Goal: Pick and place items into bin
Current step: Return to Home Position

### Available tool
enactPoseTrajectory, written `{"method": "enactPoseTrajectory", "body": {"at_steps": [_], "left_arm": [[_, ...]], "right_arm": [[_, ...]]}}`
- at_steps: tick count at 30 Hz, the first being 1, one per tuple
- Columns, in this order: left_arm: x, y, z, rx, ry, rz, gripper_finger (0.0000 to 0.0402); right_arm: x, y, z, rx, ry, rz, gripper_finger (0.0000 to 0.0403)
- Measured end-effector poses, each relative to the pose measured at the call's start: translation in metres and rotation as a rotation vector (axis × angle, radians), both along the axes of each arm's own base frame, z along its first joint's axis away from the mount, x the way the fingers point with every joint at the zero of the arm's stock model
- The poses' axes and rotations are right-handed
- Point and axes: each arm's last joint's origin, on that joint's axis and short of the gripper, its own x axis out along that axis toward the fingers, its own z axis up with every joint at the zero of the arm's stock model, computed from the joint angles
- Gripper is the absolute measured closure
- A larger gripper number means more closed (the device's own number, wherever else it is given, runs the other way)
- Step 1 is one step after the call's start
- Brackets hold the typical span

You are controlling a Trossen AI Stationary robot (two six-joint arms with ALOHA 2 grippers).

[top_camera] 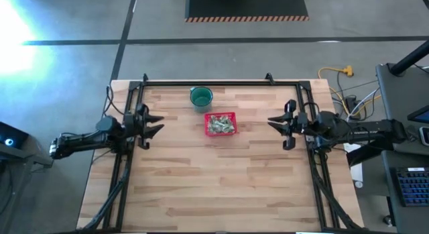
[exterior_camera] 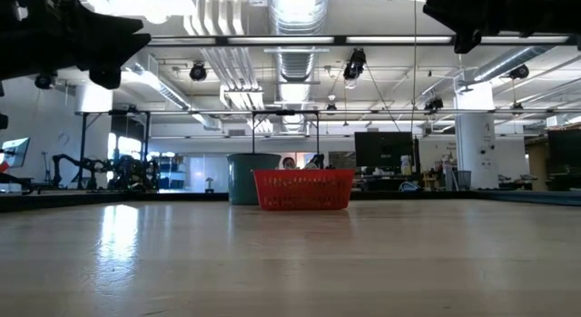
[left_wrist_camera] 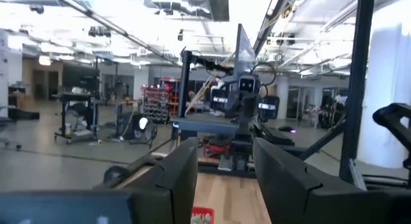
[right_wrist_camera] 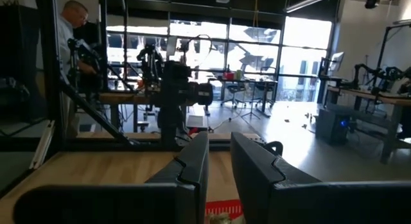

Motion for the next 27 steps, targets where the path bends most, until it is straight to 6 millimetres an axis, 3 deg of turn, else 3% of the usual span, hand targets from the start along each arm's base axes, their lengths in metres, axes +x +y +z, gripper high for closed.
{"method": "enactPoseTrajectory", "body": {"at_steps": [16,27], "left_arm": [[0.002,-0.008,-0.008,0.007,0.029,-0.127,0.0267],[0.004,-0.004,-0.027,0.02,0.221,-0.014,0.0267]], "right_arm": [[0.0,0.002,0.0,0.003,-0.001,0.011,0.0346],[0.001,0.001,-0.003,-0.001,0.03,0.011,0.0346]]}}
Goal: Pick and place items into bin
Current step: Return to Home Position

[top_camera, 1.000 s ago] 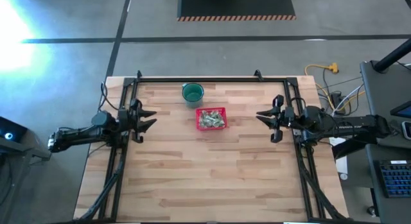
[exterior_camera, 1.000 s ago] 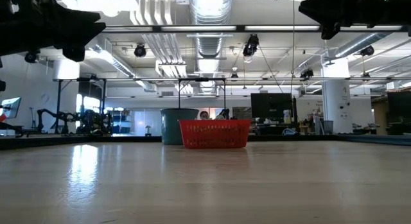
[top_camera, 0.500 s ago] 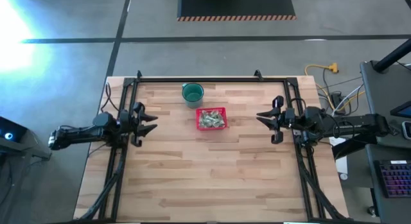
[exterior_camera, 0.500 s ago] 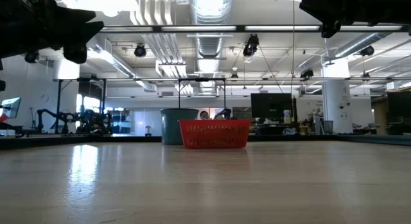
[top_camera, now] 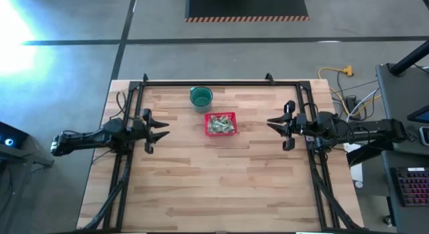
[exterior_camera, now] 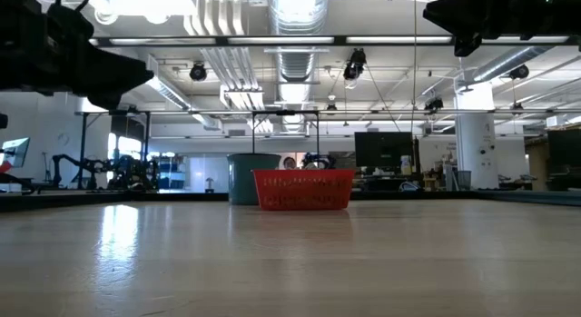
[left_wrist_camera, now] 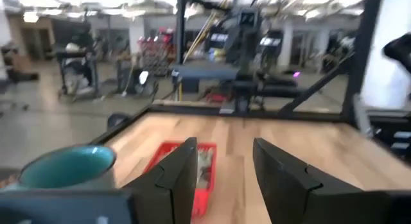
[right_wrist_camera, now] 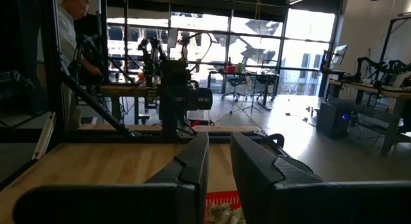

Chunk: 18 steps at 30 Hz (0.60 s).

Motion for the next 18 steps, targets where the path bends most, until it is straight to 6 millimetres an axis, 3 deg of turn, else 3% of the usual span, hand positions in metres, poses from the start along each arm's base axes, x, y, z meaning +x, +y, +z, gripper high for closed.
{"method": "enactPoseTrajectory", "body": {"at_steps": [18], "left_arm": [[0.0013,-0.0012,-0.0065,0.019,0.07,-0.044,0.0267]], "right_arm": [[0.0003,0.0002,-0.0062,-0.008,0.028,0.005,0.0346]]}}
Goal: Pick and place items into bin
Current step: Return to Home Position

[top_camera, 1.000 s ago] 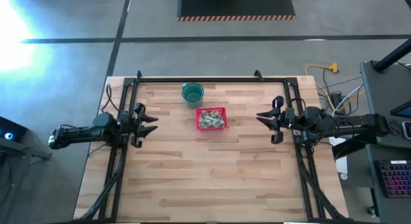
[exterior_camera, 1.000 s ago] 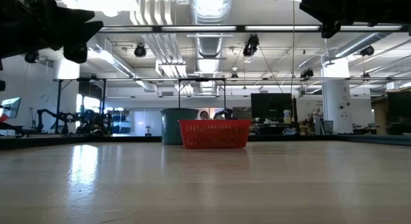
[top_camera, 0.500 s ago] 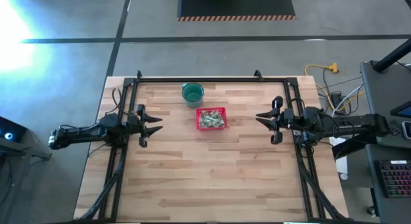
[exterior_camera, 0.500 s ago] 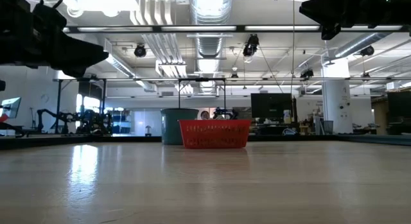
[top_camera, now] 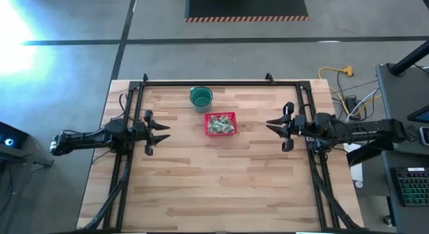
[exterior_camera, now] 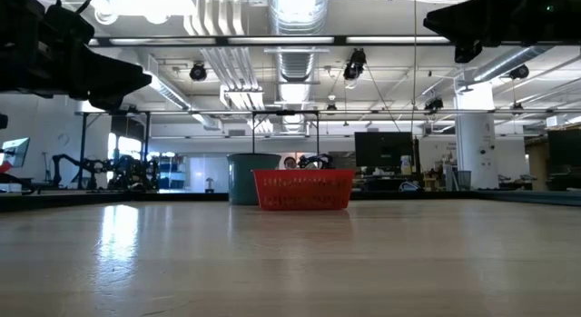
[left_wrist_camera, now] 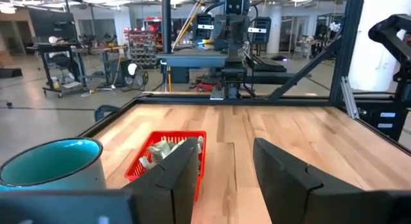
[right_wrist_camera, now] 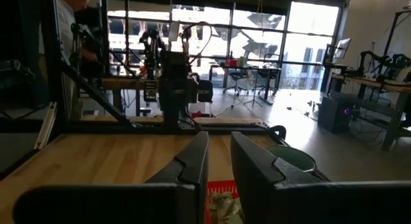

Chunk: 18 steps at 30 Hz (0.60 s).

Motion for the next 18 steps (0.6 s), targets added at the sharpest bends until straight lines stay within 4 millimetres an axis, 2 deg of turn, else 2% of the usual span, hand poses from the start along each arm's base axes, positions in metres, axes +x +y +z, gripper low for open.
{"method": "enactPoseTrajectory", "body": {"at_steps": [2,6,9,13,18], "left_arm": [[0.001,0.0,-0.001,-0.001,0.01,-0.001,0.0267],[0.002,0.0,-0.002,-0.003,0.025,-0.001,0.0267],[0.002,0.0,-0.003,-0.004,0.033,-0.001,0.0267],[0.003,0.0,-0.004,-0.005,0.043,-0.001,0.0267],[0.003,0.0,-0.003,-0.005,0.041,-0.001,0.0267]], "right_arm": [[0.0,0.0,-0.009,0.018,-0.018,-0.003,0.0346],[-0.007,-0.001,-0.028,0.004,-0.175,-0.018,0.0346],[-0.013,-0.001,-0.032,-0.026,-0.268,-0.033,0.0346],[-0.012,-0.001,-0.025,-0.038,-0.239,-0.044,0.0346],[-0.014,-0.003,-0.019,-0.034,-0.095,-0.032,0.0346]]}}
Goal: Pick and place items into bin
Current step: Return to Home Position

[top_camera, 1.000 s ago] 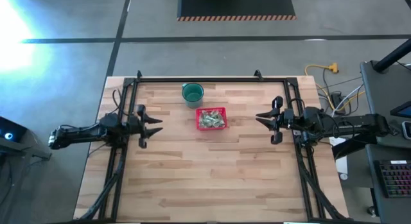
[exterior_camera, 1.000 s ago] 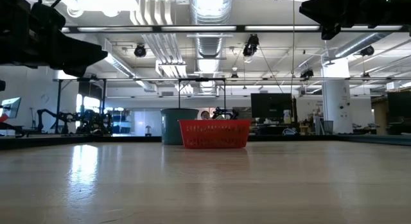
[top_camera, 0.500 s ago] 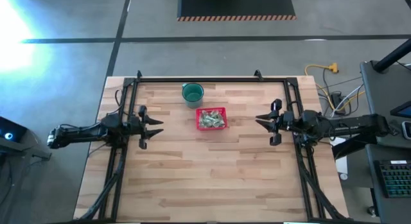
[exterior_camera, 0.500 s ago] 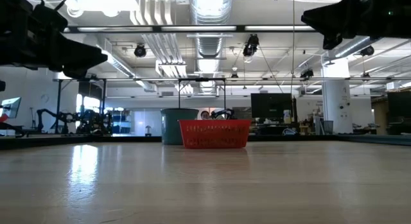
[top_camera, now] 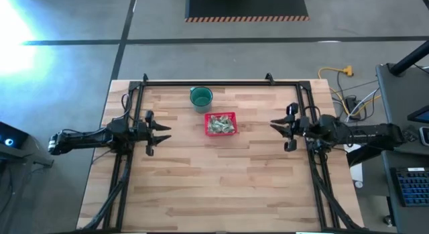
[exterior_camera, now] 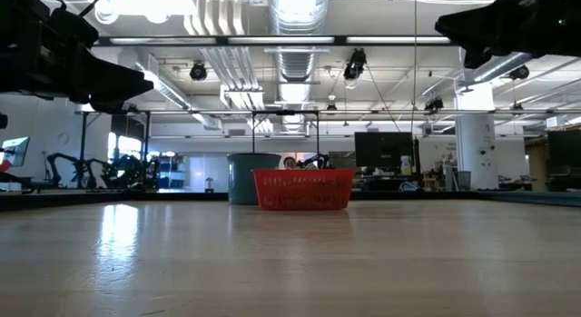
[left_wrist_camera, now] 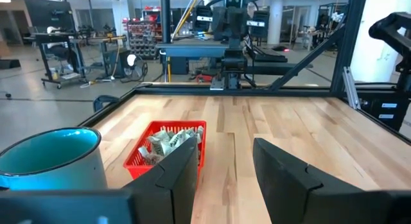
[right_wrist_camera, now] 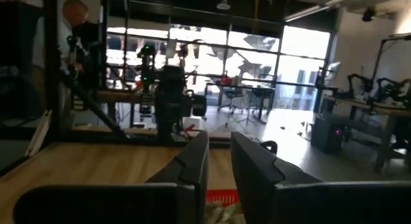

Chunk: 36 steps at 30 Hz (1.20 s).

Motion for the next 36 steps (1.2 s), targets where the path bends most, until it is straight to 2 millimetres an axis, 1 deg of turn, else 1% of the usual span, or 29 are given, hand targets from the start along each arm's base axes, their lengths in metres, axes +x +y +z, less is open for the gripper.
{"method": "enactPoseTrajectory", "body": {"at_steps": [3,9,12,23,27,29,32,36], "left_arm": [[0.0,0.0,0.0,0.0,0.0,0.0,0.0267],[0.0,0.0,0.0,0.0,0.0,0.0,0.0267],[0.0,0.0,0.0,0.001,0.0,0.0,0.0267],[0.001,0.0,-0.001,0.0,0.011,0.002,0.0267],[0.001,0.0,-0.001,0.0,0.015,0.002,0.0267],[0.001,0.0,-0.001,0.0,0.015,0.002,0.0267],[0.001,0.0,-0.001,0.0,0.015,0.002,0.0267],[0.001,0.0,-0.001,0.0,0.016,0.001,0.0267]], "right_arm": [[-0.006,0.002,-0.001,-0.017,-0.003,0.051,0.0346],[-0.022,0.002,-0.015,-0.034,-0.107,0.047,0.0346],[-0.028,0.002,-0.016,-0.038,-0.153,0.046,0.0346],[-0.026,0.003,-0.025,-0.034,-0.022,0.074,0.0346],[-0.023,0.002,-0.039,0.005,0.089,0.069,0.0346],[-0.022,0.002,-0.044,0.024,0.13,0.067,0.0346],[-0.023,0.002,-0.044,0.025,0.131,0.067,0.0346],[-0.023,0.002,-0.044,-0.03,0.139,0.058,0.0346]]}}
